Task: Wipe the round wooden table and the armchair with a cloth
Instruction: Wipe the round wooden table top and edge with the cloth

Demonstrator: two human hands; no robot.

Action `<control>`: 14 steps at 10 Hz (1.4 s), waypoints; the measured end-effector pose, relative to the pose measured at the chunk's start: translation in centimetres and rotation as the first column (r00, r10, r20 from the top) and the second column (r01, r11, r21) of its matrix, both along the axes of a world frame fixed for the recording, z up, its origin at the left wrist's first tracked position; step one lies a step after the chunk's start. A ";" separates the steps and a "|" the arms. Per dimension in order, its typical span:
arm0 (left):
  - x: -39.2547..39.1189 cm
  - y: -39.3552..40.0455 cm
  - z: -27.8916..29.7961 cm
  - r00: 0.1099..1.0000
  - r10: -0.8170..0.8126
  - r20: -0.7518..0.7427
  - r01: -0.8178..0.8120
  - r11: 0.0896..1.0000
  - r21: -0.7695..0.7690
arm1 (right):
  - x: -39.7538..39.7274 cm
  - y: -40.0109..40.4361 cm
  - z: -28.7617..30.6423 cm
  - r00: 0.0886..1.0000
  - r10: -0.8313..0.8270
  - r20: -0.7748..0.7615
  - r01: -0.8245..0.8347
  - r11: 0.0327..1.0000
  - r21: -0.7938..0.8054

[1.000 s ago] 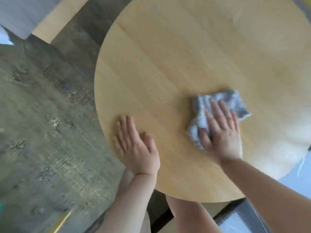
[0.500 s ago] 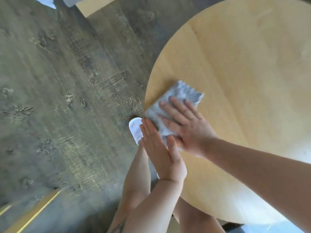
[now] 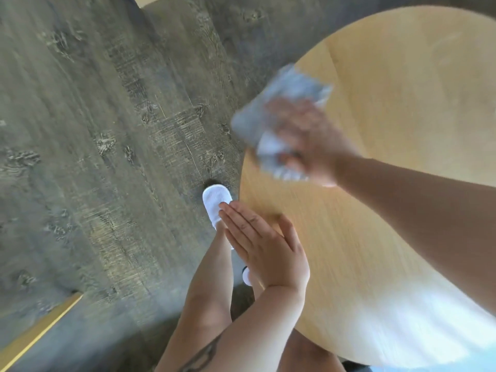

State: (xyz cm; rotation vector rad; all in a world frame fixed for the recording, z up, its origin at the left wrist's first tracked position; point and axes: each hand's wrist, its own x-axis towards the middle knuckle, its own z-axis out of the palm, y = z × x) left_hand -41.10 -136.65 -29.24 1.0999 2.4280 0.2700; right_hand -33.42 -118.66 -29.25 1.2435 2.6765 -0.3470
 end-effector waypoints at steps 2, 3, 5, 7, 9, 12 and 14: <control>0.0 -0.2 0.4 0.998 -0.060 0.031 0.059 0.997 0.048 | -2.0 -4.6 0.1 0.971 -0.221 -0.087 0.227 0.971 0.076; -0.3 -0.4 0.7 0.972 -0.228 0.055 0.226 0.973 0.050 | 0.7 0.5 0.5 0.865 0.500 -0.048 -0.498 0.866 0.045; -2.2 2.4 0.7 0.922 -0.375 0.101 0.370 0.927 0.064 | 0.7 1.5 0.4 0.633 -0.767 -0.102 0.774 0.624 0.112; -3.0 9.1 1.1 0.896 -0.428 0.115 0.419 0.903 0.095 | 4.6 2.5 0.7 0.956 -0.292 -0.029 0.292 0.956 0.027; -2.7 11.9 0.9 0.905 -0.387 0.179 0.373 0.922 0.109 | -1.2 -0.5 0.6 0.949 -0.309 -0.061 0.312 0.949 0.036; -1.6 12.0 -0.1 0.856 -0.505 -0.114 0.511 0.859 0.026 | 2.6 0.2 0.3 0.896 -0.436 -0.085 0.442 0.892 0.091; -1.2 12.0 -0.1 0.857 -0.493 -0.149 0.497 0.867 -0.009 | 6.6 6.0 -0.2 0.685 -0.728 -0.034 0.727 0.679 0.106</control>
